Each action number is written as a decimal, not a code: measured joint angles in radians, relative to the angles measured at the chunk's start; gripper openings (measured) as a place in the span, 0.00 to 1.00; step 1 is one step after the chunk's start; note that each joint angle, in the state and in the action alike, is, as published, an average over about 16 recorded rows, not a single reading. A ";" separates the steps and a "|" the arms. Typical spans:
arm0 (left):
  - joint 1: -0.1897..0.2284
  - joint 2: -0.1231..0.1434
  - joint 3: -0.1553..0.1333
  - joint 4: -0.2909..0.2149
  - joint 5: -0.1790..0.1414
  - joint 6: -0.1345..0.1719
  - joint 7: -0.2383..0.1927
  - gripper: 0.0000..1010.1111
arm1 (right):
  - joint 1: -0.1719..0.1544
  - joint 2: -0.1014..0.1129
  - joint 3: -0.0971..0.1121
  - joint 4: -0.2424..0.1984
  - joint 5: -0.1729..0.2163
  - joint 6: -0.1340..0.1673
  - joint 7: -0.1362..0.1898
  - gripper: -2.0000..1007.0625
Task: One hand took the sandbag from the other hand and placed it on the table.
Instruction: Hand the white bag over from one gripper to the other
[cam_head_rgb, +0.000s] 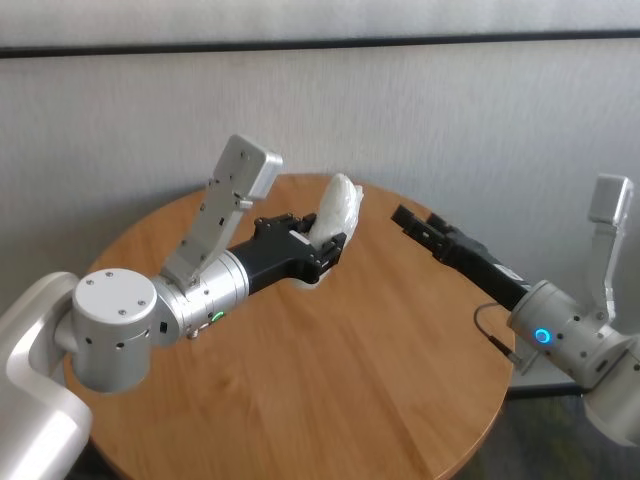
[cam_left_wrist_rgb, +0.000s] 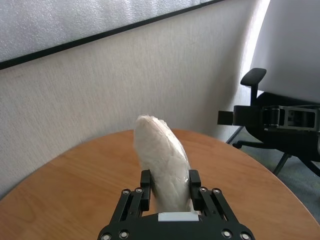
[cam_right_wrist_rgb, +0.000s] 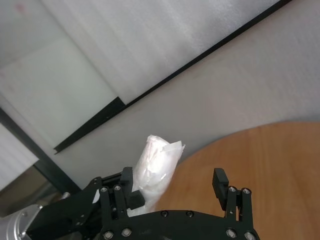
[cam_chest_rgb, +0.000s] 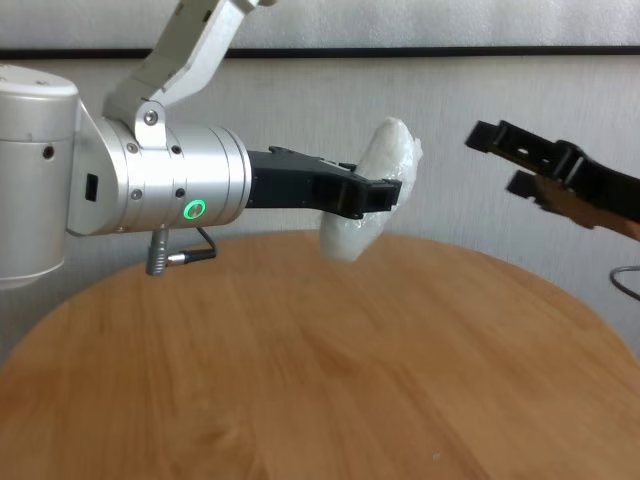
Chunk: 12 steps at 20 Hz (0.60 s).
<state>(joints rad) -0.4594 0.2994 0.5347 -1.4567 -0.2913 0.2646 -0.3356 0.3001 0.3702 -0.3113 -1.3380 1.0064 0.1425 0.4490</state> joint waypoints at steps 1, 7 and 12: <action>0.000 0.000 0.000 0.000 0.000 0.000 0.000 0.48 | 0.007 -0.003 -0.005 0.009 0.010 0.007 0.010 0.99; 0.000 0.000 0.000 0.000 0.000 0.000 0.000 0.48 | 0.043 -0.023 -0.028 0.059 0.067 0.046 0.054 0.99; 0.000 0.000 0.000 0.000 0.000 0.000 0.000 0.48 | 0.067 -0.042 -0.046 0.099 0.100 0.064 0.069 0.99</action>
<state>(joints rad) -0.4594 0.2995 0.5348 -1.4567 -0.2916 0.2648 -0.3356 0.3674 0.3278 -0.3569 -1.2389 1.1061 0.2062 0.5176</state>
